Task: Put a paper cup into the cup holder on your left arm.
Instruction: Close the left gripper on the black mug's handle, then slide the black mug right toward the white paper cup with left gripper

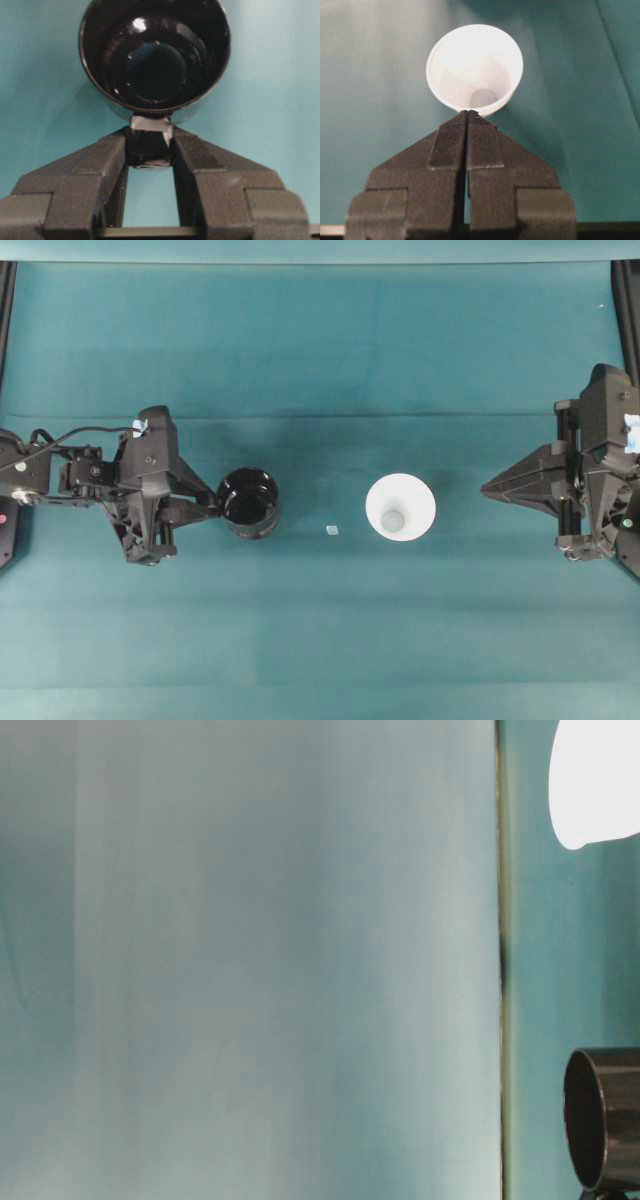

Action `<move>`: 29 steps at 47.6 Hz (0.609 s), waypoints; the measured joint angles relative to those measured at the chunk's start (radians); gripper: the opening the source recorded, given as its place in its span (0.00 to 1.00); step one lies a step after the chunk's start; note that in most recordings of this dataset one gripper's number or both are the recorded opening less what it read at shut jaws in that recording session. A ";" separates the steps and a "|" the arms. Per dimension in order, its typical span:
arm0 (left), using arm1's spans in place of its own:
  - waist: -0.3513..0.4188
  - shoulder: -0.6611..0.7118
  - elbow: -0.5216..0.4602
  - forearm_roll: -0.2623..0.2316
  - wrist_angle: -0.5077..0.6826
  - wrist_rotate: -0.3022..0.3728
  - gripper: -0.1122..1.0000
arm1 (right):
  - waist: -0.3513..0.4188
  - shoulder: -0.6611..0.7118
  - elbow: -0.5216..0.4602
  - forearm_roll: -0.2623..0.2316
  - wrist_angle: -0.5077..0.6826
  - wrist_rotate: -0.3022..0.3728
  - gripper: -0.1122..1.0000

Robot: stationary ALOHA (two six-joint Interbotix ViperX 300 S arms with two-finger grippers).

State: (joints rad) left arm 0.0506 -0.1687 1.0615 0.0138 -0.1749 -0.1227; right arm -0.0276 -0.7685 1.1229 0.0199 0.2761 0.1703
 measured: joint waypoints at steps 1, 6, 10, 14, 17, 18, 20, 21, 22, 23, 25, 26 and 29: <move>0.002 0.000 0.000 0.002 -0.002 0.000 0.36 | 0.000 0.002 0.000 0.000 -0.002 0.003 0.08; 0.002 0.000 0.000 0.000 -0.002 0.000 0.36 | 0.000 0.000 0.000 0.000 0.000 0.006 0.08; 0.000 0.000 0.000 0.000 -0.002 0.000 0.36 | 0.000 0.000 0.000 0.002 -0.002 0.006 0.08; 0.000 0.000 0.002 0.000 -0.002 0.000 0.36 | 0.000 0.002 0.000 0.002 0.000 0.006 0.08; 0.002 0.000 0.000 0.000 -0.006 0.002 0.36 | 0.000 0.000 0.000 0.002 -0.002 0.006 0.08; 0.000 0.000 0.000 0.000 -0.009 0.002 0.36 | 0.000 0.000 0.000 0.000 -0.002 0.008 0.08; 0.000 0.000 -0.003 0.000 -0.015 0.005 0.36 | 0.000 0.000 0.000 0.002 -0.002 0.008 0.08; 0.000 0.002 -0.008 0.002 -0.020 0.005 0.36 | 0.000 0.002 0.000 0.000 0.000 0.008 0.08; 0.000 0.003 -0.014 0.000 -0.028 0.005 0.36 | 0.002 0.000 0.000 0.002 -0.002 0.008 0.08; 0.002 0.005 -0.020 0.002 -0.034 0.005 0.36 | 0.000 0.000 0.000 0.000 -0.002 0.008 0.08; 0.002 0.009 -0.031 0.002 -0.048 0.006 0.36 | 0.000 0.000 0.000 0.000 -0.002 0.008 0.08; 0.000 0.012 -0.038 0.000 -0.055 0.006 0.36 | 0.000 0.002 0.000 0.002 -0.002 0.006 0.08; 0.002 0.025 -0.063 0.000 -0.074 0.012 0.36 | 0.000 0.002 -0.002 0.000 -0.002 0.006 0.08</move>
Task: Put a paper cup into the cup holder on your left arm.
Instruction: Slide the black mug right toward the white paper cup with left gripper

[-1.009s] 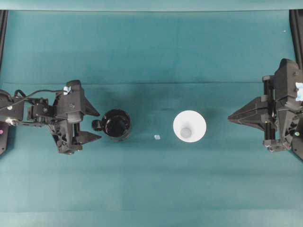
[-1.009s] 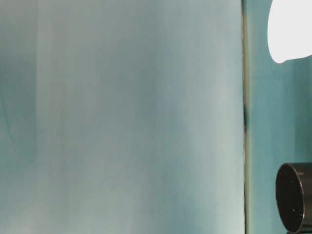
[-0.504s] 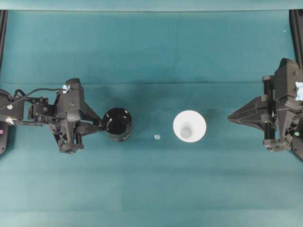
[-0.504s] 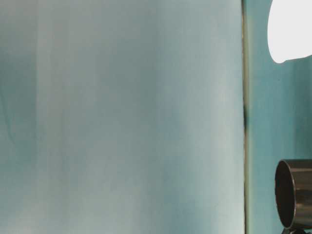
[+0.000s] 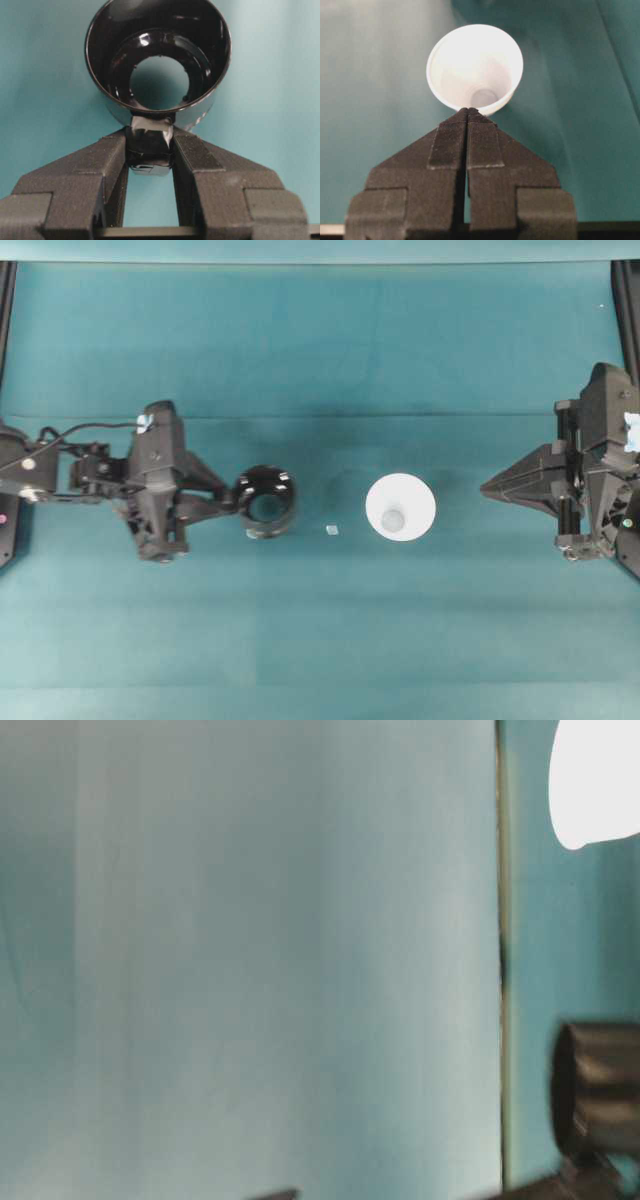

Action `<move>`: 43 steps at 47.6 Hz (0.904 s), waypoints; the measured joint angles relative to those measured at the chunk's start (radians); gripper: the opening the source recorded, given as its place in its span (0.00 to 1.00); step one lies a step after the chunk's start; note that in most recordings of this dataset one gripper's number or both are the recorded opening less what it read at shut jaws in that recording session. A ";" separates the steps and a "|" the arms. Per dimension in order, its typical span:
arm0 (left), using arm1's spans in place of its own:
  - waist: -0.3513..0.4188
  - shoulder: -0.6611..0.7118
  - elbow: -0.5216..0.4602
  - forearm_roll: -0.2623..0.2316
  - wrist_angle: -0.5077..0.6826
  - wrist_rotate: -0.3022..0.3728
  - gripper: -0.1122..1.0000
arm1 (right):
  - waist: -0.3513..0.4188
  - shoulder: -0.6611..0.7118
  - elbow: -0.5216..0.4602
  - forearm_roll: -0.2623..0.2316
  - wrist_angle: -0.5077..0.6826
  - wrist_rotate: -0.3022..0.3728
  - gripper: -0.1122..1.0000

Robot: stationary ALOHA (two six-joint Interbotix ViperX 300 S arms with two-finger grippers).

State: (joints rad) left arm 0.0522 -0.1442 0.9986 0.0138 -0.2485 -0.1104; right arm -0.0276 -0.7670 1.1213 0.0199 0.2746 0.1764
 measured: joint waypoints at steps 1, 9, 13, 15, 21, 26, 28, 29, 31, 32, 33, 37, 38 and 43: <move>-0.002 0.005 -0.008 0.002 -0.003 0.006 0.36 | 0.000 0.000 0.002 0.002 0.000 0.002 0.08; 0.000 0.049 -0.080 0.002 -0.009 0.051 0.36 | 0.000 -0.002 0.002 0.002 0.000 0.002 0.08; -0.002 0.074 -0.110 0.000 -0.011 0.069 0.36 | 0.000 -0.002 0.002 0.000 0.002 0.002 0.08; -0.002 0.089 -0.124 0.000 -0.011 0.072 0.36 | 0.000 -0.002 0.002 0.000 0.002 0.002 0.08; 0.000 0.132 -0.155 0.002 -0.011 0.074 0.36 | 0.000 -0.002 0.002 0.000 0.002 0.002 0.08; -0.002 0.163 -0.172 0.002 -0.012 0.072 0.36 | 0.000 0.000 0.002 0.000 0.000 0.002 0.08; 0.000 0.172 -0.175 0.000 -0.012 0.074 0.36 | 0.000 -0.002 0.002 0.002 0.000 0.002 0.08; -0.002 0.175 -0.175 0.002 -0.014 0.074 0.36 | 0.000 -0.002 0.002 0.002 0.002 0.002 0.08; -0.002 0.179 -0.175 0.000 -0.014 0.074 0.36 | 0.000 -0.002 0.002 0.002 0.002 0.002 0.08; -0.002 0.181 -0.175 0.002 -0.012 0.074 0.36 | 0.000 -0.002 0.002 0.002 0.000 0.002 0.08; -0.002 0.184 -0.176 0.002 -0.014 0.077 0.36 | 0.000 0.000 0.000 0.000 0.002 0.002 0.08; -0.002 0.189 -0.176 0.000 -0.014 0.077 0.36 | 0.000 0.000 0.000 0.002 0.000 0.002 0.08; -0.002 0.190 -0.176 0.002 -0.015 0.077 0.36 | 0.000 0.000 0.002 0.002 0.002 0.002 0.08; -0.003 0.198 -0.176 0.000 -0.017 0.077 0.36 | 0.000 0.000 0.002 0.000 0.000 0.002 0.08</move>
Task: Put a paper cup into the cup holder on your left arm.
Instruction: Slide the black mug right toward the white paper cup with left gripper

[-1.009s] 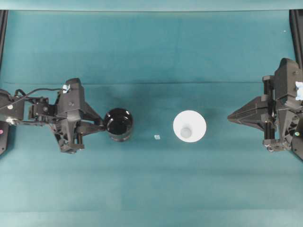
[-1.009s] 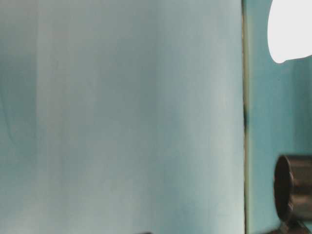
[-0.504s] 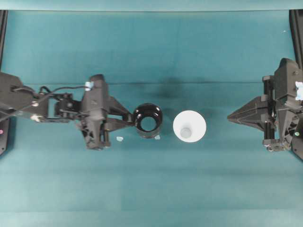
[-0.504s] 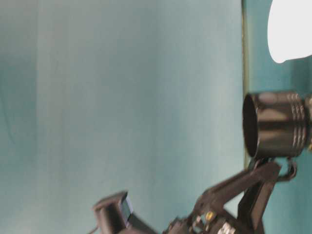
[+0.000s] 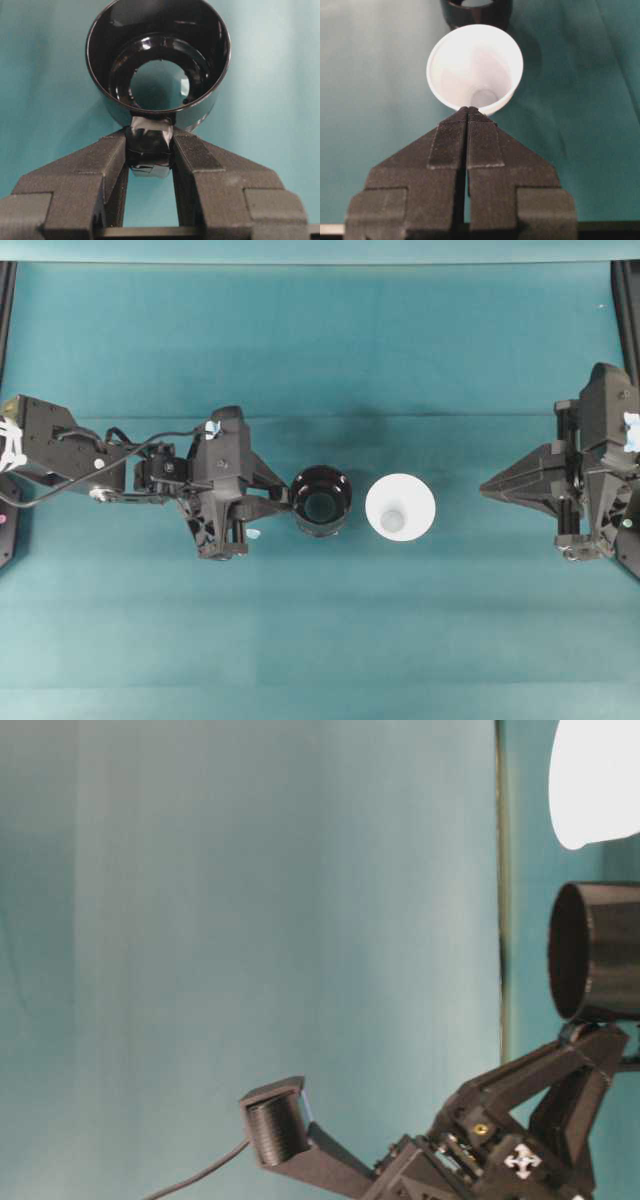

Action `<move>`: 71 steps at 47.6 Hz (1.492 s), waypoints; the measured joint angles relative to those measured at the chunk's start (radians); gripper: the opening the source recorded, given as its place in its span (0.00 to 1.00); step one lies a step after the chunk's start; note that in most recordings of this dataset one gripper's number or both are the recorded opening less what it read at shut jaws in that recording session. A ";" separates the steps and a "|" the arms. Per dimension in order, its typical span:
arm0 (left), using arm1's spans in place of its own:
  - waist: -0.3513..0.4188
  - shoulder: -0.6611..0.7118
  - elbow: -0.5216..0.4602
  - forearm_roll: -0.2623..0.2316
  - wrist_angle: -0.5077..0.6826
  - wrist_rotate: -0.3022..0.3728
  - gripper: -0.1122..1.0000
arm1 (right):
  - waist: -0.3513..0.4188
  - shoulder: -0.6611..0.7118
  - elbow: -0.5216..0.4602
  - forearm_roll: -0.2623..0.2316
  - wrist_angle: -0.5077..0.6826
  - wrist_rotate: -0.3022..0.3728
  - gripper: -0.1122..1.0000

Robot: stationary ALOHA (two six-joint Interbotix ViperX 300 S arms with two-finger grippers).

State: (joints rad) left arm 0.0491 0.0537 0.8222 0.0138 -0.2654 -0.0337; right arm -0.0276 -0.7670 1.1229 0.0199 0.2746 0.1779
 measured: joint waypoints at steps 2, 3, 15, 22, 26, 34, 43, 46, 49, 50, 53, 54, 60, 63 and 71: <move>-0.002 0.002 -0.002 0.000 0.000 0.000 0.36 | 0.000 0.000 0.000 0.000 0.002 0.000 0.08; -0.002 0.005 -0.002 0.002 -0.003 0.000 0.36 | 0.000 0.000 0.000 0.000 0.000 0.000 0.08; -0.003 0.021 -0.003 0.000 -0.025 0.002 0.36 | 0.000 0.000 0.000 0.002 0.000 0.000 0.08; -0.003 0.026 -0.014 0.000 -0.028 0.005 0.36 | 0.000 0.000 0.000 0.002 0.000 0.000 0.08; -0.003 0.031 -0.020 0.000 -0.026 0.006 0.36 | 0.000 0.000 0.000 0.002 0.000 0.000 0.08; -0.002 0.044 -0.031 0.002 -0.028 0.006 0.36 | 0.000 0.000 0.000 0.002 0.002 0.000 0.08; -0.005 0.048 -0.031 0.002 -0.028 0.006 0.36 | 0.000 0.000 0.000 0.002 0.000 0.000 0.08; -0.005 0.048 -0.032 0.000 -0.025 0.006 0.36 | 0.000 0.000 0.000 0.002 0.002 0.000 0.08; -0.005 0.048 -0.032 0.002 -0.017 0.006 0.36 | 0.000 0.000 0.000 0.002 0.002 0.000 0.08; -0.003 0.049 -0.032 0.000 -0.012 0.008 0.36 | 0.000 0.000 0.000 0.002 0.000 0.000 0.08; -0.005 0.049 -0.032 0.002 0.005 0.011 0.36 | 0.000 -0.002 0.000 0.000 0.002 0.000 0.08; -0.005 0.049 -0.032 0.002 0.009 0.012 0.36 | 0.000 -0.002 0.000 0.002 0.000 0.000 0.08; -0.006 0.049 -0.034 0.002 0.035 0.029 0.36 | 0.000 -0.002 0.000 0.002 0.000 0.000 0.08; -0.006 0.051 -0.035 0.002 0.035 0.040 0.36 | 0.000 0.000 0.000 0.002 0.000 0.000 0.08; -0.008 0.054 -0.044 0.002 0.037 0.041 0.36 | 0.000 -0.002 0.000 0.002 0.000 0.000 0.08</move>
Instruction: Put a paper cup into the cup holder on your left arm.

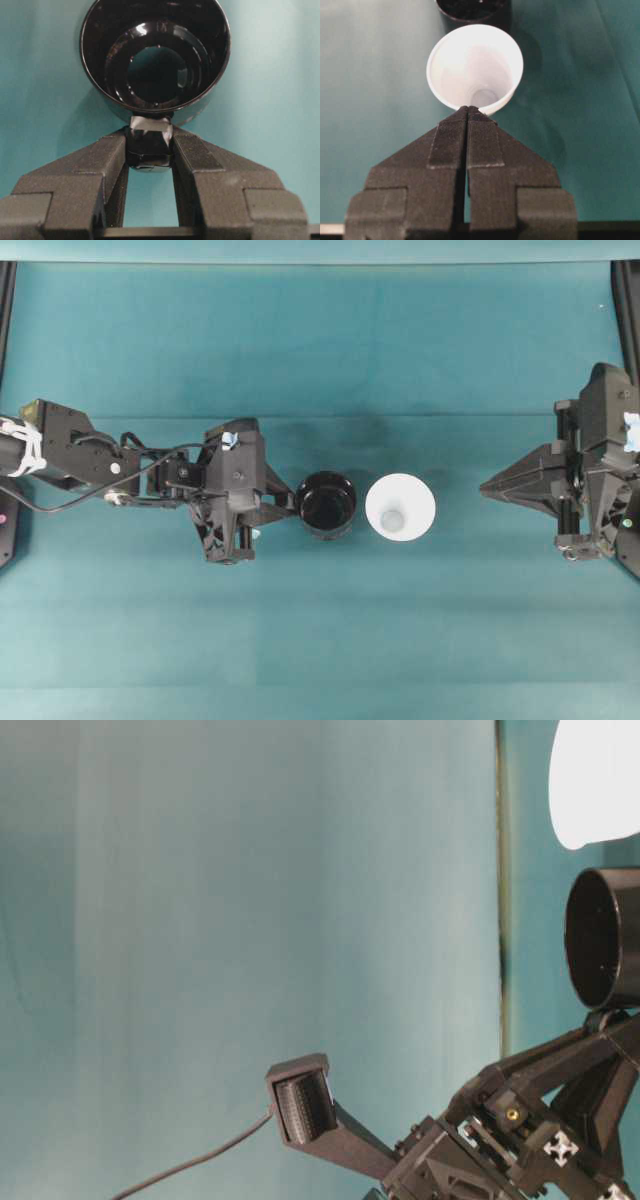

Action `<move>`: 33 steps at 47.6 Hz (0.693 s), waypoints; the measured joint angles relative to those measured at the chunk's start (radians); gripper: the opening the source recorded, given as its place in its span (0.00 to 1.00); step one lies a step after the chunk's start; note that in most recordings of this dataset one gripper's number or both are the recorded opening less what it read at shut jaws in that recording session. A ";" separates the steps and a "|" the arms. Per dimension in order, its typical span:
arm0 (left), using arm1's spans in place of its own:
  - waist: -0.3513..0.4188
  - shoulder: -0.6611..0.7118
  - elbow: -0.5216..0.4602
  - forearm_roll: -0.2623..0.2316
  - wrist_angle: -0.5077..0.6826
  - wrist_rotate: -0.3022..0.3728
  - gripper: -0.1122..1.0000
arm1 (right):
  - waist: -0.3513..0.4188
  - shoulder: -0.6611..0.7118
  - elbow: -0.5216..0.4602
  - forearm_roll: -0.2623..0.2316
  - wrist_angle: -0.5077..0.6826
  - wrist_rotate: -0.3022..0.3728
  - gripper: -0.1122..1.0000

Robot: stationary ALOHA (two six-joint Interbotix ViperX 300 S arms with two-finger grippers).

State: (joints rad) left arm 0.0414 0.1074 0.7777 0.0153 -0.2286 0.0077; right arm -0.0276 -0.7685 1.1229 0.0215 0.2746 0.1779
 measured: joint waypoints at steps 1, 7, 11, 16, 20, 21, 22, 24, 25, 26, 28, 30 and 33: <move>0.002 0.002 0.000 0.000 0.000 0.000 0.36 | 0.000 0.000 0.000 0.000 0.000 0.000 0.08; 0.002 0.003 -0.005 0.000 0.000 0.000 0.36 | 0.000 0.000 0.000 0.000 0.002 0.000 0.08; 0.002 0.003 -0.005 0.000 0.000 0.000 0.36 | 0.000 0.000 0.000 0.000 0.000 0.000 0.08; 0.002 0.005 -0.005 0.000 0.000 0.002 0.36 | 0.000 0.002 0.000 0.000 0.002 0.000 0.08; 0.002 0.003 -0.005 -0.002 0.000 0.000 0.36 | 0.000 0.000 0.000 0.000 0.002 0.000 0.08; 0.002 0.005 -0.005 0.000 0.000 0.002 0.36 | 0.000 0.002 0.000 0.000 0.000 0.000 0.08; 0.002 0.005 -0.006 -0.002 0.002 0.000 0.36 | 0.000 0.002 0.000 0.000 0.002 0.000 0.08; 0.002 0.003 -0.006 0.000 0.002 0.000 0.36 | 0.000 0.002 0.000 0.000 0.002 0.000 0.08; 0.002 0.005 -0.006 0.000 0.003 0.000 0.36 | 0.000 0.002 0.000 0.000 0.000 0.000 0.08; 0.002 0.003 -0.006 0.000 0.003 -0.002 0.37 | 0.000 0.002 0.000 0.000 0.000 0.000 0.08; 0.002 0.003 -0.006 -0.002 0.003 -0.006 0.37 | 0.000 0.002 0.000 0.002 0.000 0.000 0.08; 0.002 0.003 -0.006 0.000 0.005 -0.008 0.37 | 0.000 0.000 0.000 0.000 0.000 0.000 0.08; 0.003 0.003 -0.006 0.000 0.009 -0.011 0.37 | 0.000 0.000 0.000 0.002 0.002 0.000 0.08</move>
State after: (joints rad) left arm 0.0445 0.1104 0.7716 0.0153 -0.2194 -0.0031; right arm -0.0276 -0.7685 1.1229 0.0230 0.2761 0.1779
